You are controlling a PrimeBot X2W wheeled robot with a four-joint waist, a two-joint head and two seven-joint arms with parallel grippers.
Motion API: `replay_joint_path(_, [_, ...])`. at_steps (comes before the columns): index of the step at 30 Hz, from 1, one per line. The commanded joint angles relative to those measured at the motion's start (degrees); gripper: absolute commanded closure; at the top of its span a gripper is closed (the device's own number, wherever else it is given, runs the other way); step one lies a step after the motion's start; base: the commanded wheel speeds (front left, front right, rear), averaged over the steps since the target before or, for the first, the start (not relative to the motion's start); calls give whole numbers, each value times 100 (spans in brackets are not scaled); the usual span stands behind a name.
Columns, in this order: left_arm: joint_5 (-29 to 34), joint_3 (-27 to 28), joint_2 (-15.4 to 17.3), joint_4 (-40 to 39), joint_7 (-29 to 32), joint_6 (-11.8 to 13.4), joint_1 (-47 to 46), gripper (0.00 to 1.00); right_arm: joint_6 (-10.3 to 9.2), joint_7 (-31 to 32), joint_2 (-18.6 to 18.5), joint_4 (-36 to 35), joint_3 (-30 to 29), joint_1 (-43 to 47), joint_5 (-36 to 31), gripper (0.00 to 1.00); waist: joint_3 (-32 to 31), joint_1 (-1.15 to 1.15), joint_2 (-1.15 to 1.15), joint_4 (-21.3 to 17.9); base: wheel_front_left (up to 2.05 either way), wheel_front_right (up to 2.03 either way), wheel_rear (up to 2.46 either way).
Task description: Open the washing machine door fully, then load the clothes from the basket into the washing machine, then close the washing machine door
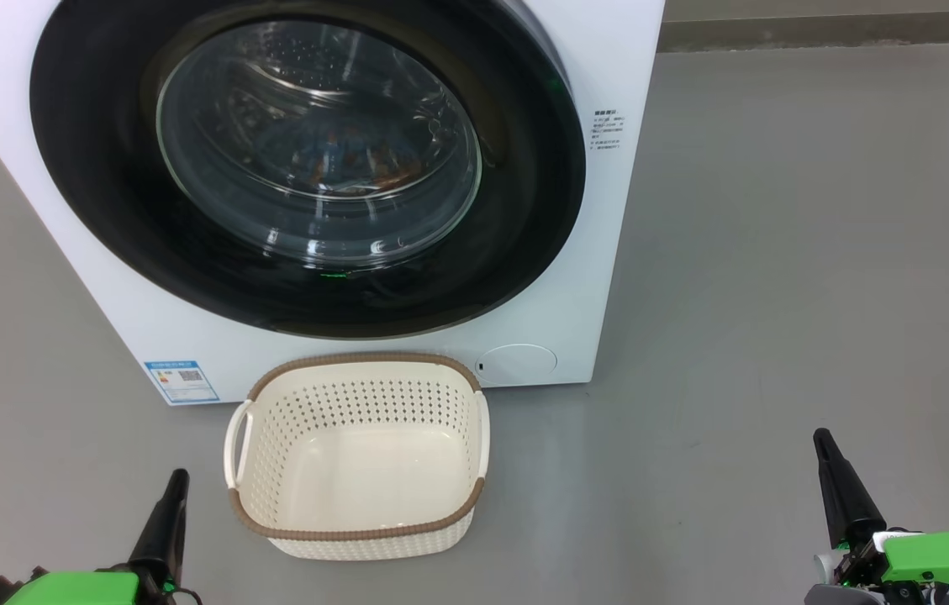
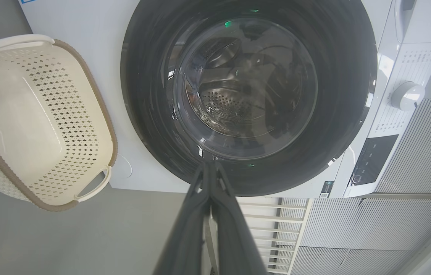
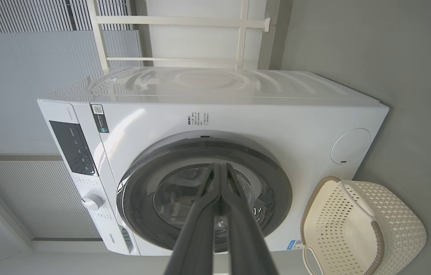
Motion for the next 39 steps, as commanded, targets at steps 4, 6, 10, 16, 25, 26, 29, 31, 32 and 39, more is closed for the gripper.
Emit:
replay_joint_path(4, [36,210,79,-105,39,-41,-233,100,9,39,-13,-142,93,-227,-11,100,0,0,0,0,0,0,0])
replay_joint_path(6, [39,214,77,-105,42,-41,-233,100,9,40,-12,-142,91,-228,-13,100,0,0,0,0,0,0,0])
replay_joint_path(10, [43,219,73,-105,46,-41,-234,100,9,43,-9,-141,88,-228,-16,100,0,0,0,0,0,0,0])
replay_joint_path(16, [52,230,65,-105,55,-41,-235,100,9,49,-4,-141,80,-229,-22,100,0,0,0,0,0,0,0])
replay_joint_path(25, [63,243,56,-104,65,-41,-236,100,9,56,2,-141,72,-230,-29,100,0,0,0,0,0,0,0])
replay_joint_path(26, [64,244,55,-104,66,-41,-236,100,9,57,2,-141,71,-230,-30,100,0,0,0,0,0,0,0])
replay_joint_path(29, [68,248,52,-104,70,-41,-236,100,9,59,4,-140,68,-230,-32,100,0,0,0,0,0,0,0])
replay_joint_path(31, [70,251,51,-104,72,-41,-236,100,9,60,5,-140,66,-230,-33,100,0,0,0,0,0,0,0])
replay_joint_path(32, [71,252,50,-104,73,-41,-237,100,9,61,6,-140,66,-230,-34,100,0,0,0,0,0,0,0])
replay_joint_path(39, [78,260,44,-103,80,-41,-237,100,9,65,10,-140,60,-231,-39,100,0,0,0,0,0,0,0])
